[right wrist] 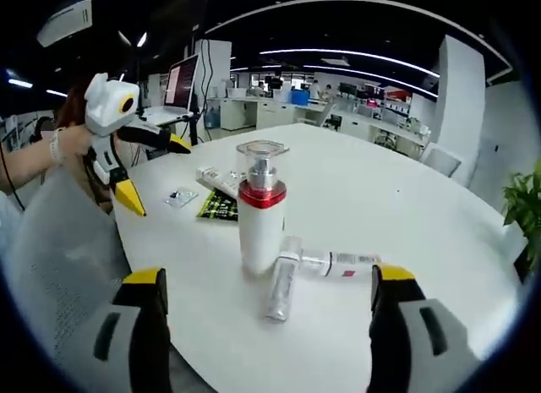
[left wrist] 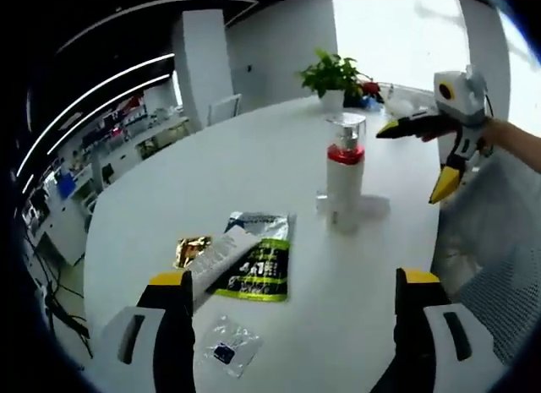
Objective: Arrange the skincare products in the storage area until every visible bottle or jar stands upright without overlapping.
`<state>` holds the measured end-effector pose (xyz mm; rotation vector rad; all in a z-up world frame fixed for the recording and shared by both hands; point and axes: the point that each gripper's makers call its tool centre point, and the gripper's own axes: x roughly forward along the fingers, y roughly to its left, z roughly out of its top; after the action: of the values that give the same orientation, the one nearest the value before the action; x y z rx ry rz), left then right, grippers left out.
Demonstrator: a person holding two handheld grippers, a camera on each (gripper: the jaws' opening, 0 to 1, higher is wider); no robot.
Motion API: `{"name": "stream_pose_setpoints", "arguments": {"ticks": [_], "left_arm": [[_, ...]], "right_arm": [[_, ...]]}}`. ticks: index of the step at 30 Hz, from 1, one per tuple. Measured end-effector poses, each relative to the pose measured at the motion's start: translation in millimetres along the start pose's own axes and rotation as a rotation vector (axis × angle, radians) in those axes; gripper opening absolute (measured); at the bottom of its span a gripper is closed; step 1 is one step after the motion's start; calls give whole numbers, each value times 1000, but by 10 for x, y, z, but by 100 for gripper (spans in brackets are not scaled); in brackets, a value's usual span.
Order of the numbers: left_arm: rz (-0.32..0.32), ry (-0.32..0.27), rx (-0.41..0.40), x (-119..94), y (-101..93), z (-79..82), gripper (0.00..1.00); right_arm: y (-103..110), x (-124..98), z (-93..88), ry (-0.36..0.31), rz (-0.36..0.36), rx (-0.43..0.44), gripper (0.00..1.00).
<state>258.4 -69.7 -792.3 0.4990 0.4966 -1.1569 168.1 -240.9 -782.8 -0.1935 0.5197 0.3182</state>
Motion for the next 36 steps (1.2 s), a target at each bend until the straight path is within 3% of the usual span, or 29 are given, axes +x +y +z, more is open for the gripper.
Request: {"name": "stream_pose_setpoints", "arguments": {"ticks": [2,5,8,18,21,23,25,32,36], "left_arm": [[-2,27,-6,-3,57,-62,97],[-11,68,61,-6,97,-131,97],[-4,156,113,7,178,-263,97],[-15,168,181,69,463,-243,97],[-11,189,237,84,578,-225,97],[-5,234,279,92,670,-250,97],[5,241,305,130,751,-218,92],[-49,285,327,293,845,-220,83],[-123,273,273,392,811,-216,79]], "right_arm": [[12,4,-23,12,6,3,100],[-6,15,-32,15,-10,-9,100],[-1,32,-30,18,-3,6,100],[-24,107,-50,66,-3,-8,100],[-25,104,-62,74,-9,-15,100],[-38,96,-71,78,-18,-16,100],[-51,87,-93,85,-21,-11,100],[-78,38,-117,89,-23,18,100],[-107,9,-118,94,-33,24,100]]}}
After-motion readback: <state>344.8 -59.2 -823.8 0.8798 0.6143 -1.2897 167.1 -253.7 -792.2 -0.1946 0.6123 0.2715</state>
